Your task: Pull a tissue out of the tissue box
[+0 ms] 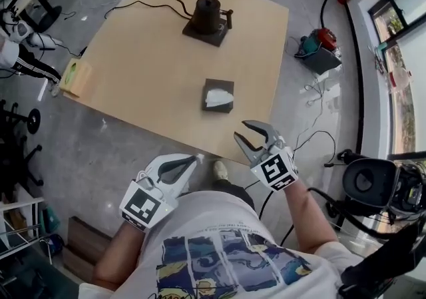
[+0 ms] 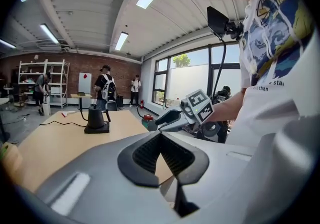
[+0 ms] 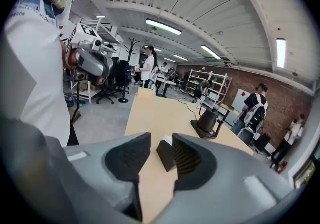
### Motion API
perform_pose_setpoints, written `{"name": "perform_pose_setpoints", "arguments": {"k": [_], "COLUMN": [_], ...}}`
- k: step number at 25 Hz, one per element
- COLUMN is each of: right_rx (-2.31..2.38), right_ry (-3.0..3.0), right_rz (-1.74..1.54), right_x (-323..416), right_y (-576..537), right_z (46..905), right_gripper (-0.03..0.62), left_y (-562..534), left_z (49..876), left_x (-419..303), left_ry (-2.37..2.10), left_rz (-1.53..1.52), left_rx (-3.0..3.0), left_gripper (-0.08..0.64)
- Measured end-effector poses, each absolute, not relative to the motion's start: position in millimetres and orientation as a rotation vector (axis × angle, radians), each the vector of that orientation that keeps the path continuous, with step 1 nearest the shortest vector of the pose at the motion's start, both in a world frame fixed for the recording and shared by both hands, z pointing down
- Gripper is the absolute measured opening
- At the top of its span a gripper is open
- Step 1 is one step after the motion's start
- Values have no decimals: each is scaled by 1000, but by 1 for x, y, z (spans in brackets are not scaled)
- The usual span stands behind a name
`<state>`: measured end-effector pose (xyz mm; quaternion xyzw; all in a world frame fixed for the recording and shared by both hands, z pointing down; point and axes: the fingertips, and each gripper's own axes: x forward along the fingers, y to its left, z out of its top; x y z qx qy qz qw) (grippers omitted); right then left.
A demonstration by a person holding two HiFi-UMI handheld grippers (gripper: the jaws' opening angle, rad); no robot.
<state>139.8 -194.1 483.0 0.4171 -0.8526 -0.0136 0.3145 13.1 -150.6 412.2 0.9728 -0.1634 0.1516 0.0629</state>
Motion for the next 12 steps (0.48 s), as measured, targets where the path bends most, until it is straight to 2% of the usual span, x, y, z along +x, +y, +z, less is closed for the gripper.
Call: {"name": "perform_pose_setpoints", "arguments": {"k": [12], "right_rx": [712], "right_ry": [-2182], "right_rz": [-121], "right_x": [174], "right_y": [-267], "right_z": [562], "right_gripper": [190], "left_y": [-177], "left_z": [411], "left_x": [30], "left_ry": [-792], "left_rz": [454], "left_rx": [2803], "left_gripper": [6]}}
